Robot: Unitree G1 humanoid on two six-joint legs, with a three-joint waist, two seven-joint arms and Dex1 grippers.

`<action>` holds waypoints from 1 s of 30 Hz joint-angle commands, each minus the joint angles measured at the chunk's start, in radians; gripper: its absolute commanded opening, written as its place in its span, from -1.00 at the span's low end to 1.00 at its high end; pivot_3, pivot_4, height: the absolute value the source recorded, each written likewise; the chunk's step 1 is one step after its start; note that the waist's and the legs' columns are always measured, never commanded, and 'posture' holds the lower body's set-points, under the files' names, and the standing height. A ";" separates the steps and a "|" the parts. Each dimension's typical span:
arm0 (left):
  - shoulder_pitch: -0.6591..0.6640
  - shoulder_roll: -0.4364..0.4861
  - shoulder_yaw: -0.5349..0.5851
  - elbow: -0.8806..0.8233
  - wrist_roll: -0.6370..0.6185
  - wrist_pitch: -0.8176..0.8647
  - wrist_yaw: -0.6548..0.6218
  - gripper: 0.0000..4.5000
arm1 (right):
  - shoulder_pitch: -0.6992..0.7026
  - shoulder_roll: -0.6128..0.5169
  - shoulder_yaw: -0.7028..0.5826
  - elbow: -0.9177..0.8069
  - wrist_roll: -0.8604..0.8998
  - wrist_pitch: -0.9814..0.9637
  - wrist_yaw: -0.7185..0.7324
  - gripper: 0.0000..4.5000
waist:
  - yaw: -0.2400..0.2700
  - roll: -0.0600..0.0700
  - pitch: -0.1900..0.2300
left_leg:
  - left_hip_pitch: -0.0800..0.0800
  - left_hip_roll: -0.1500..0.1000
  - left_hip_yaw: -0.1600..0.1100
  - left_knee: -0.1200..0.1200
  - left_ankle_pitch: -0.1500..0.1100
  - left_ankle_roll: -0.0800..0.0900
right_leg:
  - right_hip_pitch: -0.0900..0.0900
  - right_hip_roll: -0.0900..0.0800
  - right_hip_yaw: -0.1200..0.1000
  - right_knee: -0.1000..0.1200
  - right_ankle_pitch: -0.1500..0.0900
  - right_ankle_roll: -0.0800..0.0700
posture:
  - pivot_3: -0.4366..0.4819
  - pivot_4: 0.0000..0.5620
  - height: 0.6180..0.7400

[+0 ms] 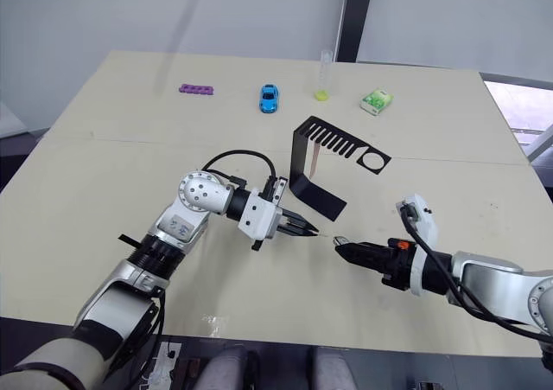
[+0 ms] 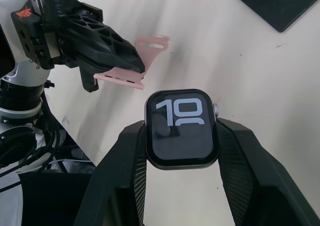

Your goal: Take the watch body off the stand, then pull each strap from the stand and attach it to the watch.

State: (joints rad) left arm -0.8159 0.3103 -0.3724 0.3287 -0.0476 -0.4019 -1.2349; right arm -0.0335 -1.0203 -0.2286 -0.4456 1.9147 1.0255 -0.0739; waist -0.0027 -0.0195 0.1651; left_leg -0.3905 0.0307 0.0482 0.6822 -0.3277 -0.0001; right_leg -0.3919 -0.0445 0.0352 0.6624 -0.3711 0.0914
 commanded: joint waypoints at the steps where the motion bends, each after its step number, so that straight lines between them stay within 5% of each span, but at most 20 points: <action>1: -0.021 -0.007 0.001 -0.011 0.001 -0.012 0.012 -1.00 | -0.005 -0.019 -0.002 -0.016 0.026 -0.020 0.000 -0.33 | -0.001 0.000 0.000 | 0.000 0.000 0.000 0.000 0.000 0.000 | 0.000 0.000 0.000 0.000 0.000 0.000 | -0.05 -0.47 1.00; 30: -0.024 -0.013 0.002 -0.003 0.004 0.011 0.014 -1.00 | -0.001 -0.023 0.012 -0.029 0.024 -0.057 0.002 -0.33 | 0.000 0.000 0.000 | 0.000 0.000 0.000 0.000 0.000 0.000 | 0.000 0.000 0.000 0.000 0.000 0.000 | -0.05 -0.47 1.00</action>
State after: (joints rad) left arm -0.8170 0.3031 -0.3731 0.3303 -0.0426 -0.3911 -1.2333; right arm -0.0301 -1.0258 -0.2021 -0.4463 1.9176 0.9807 -0.0759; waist -0.0030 -0.0195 0.1651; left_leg -0.3905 0.0310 0.0482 0.6822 -0.3277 0.0000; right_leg -0.3919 -0.0445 0.0353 0.6620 -0.3711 0.0914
